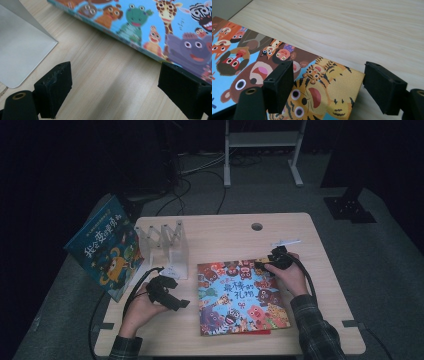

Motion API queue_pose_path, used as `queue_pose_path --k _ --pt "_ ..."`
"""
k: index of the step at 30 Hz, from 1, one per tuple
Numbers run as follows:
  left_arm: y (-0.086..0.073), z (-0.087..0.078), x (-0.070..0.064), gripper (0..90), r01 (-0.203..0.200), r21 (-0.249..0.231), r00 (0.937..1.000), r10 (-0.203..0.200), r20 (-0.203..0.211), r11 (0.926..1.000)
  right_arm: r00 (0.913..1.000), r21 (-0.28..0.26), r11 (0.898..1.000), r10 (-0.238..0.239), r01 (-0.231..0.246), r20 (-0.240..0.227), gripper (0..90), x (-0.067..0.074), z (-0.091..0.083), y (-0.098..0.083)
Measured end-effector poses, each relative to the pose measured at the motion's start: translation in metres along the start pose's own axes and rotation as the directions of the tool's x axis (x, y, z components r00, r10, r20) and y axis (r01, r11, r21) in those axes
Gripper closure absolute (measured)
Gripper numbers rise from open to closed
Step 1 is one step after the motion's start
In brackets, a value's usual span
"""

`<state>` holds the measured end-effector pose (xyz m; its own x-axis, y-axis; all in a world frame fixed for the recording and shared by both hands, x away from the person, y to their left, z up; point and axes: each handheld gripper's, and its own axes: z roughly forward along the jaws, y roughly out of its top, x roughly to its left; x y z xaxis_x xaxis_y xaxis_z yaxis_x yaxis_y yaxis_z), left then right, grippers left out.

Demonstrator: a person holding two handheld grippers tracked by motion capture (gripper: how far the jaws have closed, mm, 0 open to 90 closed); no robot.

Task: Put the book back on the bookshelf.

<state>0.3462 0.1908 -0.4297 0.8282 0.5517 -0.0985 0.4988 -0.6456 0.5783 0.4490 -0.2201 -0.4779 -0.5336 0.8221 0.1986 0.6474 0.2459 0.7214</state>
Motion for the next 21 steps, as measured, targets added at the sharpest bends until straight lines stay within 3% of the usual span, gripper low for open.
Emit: queue_pose_path --k 4,11,21 --pt "-0.001 0.0 0.001 11.1 0.003 0.0 1.0 -0.003 -0.002 1.0 0.9991 0.011 1.0 -0.013 0.013 -0.041 24.6 0.009 0.008 0.005" --pt "-0.001 0.002 0.001 10.7 0.007 0.001 1.0 -0.007 -0.001 1.0 0.9958 0.007 0.998 -0.059 0.06 -0.07 26.0 0.029 0.019 0.01" --pt "-0.001 0.006 0.002 10.7 0.015 0.004 0.9998 -0.015 0.01 0.9999 0.9832 0.043 0.988 -0.146 0.151 -0.109 26.1 0.058 0.032 0.023"
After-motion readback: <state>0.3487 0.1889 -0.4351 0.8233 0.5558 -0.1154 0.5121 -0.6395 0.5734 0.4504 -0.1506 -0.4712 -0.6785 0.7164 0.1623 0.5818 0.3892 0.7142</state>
